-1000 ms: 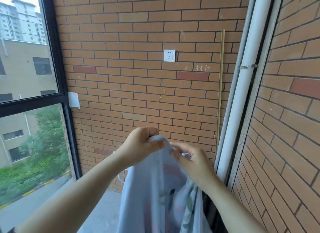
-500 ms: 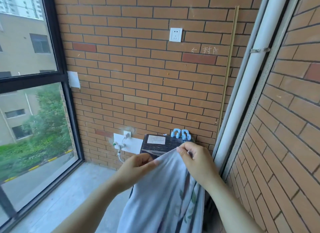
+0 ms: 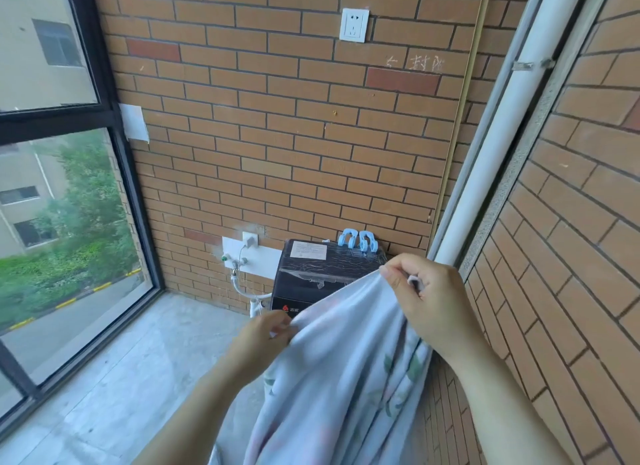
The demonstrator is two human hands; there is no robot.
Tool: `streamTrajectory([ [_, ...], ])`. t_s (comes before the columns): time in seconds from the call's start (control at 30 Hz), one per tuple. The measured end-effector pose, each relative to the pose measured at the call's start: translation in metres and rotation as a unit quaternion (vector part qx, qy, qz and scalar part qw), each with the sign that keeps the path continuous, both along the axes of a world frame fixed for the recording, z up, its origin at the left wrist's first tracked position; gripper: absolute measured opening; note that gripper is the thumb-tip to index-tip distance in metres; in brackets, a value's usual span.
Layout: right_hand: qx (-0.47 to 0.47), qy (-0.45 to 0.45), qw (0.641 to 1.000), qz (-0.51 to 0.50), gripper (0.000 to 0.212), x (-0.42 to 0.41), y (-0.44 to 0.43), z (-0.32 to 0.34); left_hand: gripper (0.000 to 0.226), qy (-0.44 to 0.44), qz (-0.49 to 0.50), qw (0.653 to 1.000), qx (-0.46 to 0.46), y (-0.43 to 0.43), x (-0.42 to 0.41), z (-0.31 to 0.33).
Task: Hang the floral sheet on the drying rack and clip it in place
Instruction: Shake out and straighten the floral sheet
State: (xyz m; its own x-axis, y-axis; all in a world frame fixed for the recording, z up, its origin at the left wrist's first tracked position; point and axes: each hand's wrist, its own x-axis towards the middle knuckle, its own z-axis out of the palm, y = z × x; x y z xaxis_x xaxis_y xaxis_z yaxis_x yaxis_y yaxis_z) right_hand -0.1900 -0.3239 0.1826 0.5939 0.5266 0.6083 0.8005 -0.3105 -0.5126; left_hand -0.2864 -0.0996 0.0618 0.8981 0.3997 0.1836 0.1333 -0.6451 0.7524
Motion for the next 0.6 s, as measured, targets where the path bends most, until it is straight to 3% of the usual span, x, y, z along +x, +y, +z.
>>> streamTrajectory([
  [0.1,0.006,-0.001,1.000,-0.012,0.024,0.002,-0.014,0.001,0.031,-0.013,0.014,0.998,-0.068,0.001,-0.002,0.012],
  [0.2,0.000,0.003,0.999,-0.037,0.023,0.009,-0.029,-0.005,0.036,-0.111,0.069,0.986,-0.102,0.006,-0.005,0.034],
  [0.37,0.016,0.018,0.996,-0.083,0.025,0.028,-0.040,-0.003,0.024,-0.244,0.067,0.964,0.080,0.014,-0.002,0.137],
  [0.47,0.097,-0.018,0.988,-0.118,0.025,0.036,-0.039,0.033,0.023,-0.281,0.073,0.939,0.183,0.007,0.002,0.206],
  [0.6,0.152,-0.083,0.969,-0.177,0.023,0.046,-0.047,0.066,0.049,-0.187,0.073,0.961,0.190,0.005,0.000,0.222],
])
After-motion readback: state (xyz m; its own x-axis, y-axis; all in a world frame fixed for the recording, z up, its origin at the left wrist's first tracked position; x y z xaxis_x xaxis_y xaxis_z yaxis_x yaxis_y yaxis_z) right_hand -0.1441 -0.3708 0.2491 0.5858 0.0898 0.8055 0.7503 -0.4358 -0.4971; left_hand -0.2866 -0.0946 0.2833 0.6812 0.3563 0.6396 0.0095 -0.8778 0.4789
